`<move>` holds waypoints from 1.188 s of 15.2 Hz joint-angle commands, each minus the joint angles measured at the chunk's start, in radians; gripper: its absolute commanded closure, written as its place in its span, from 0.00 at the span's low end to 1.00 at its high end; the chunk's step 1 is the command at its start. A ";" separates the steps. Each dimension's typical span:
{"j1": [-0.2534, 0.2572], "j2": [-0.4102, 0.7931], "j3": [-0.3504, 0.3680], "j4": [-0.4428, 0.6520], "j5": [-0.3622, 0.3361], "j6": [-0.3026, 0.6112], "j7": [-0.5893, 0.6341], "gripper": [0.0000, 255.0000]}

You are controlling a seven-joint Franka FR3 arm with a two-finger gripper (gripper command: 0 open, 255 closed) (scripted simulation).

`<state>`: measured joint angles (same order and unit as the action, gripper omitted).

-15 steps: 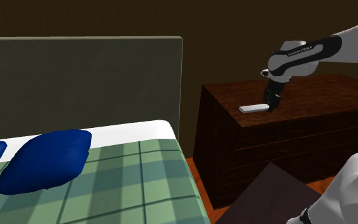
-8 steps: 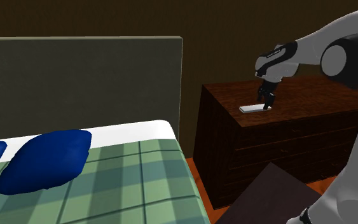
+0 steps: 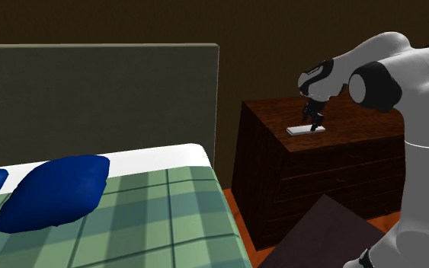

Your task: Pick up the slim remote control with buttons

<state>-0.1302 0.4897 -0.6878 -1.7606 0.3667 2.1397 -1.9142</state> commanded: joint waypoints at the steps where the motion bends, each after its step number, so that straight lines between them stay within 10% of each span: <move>1: -0.005 0.016 0.009 -0.005 0.012 0.019 -0.007 0.00; 5: -0.012 0.034 0.018 -0.015 0.027 0.044 -0.016 0.00; 6: -0.013 0.035 0.018 -0.012 0.027 0.042 -0.017 1.00; 18: -0.004 0.013 0.007 -0.003 0.010 0.015 -0.006 1.00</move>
<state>-0.1383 0.5099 -0.6773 -1.7663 0.3824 2.1630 -1.9250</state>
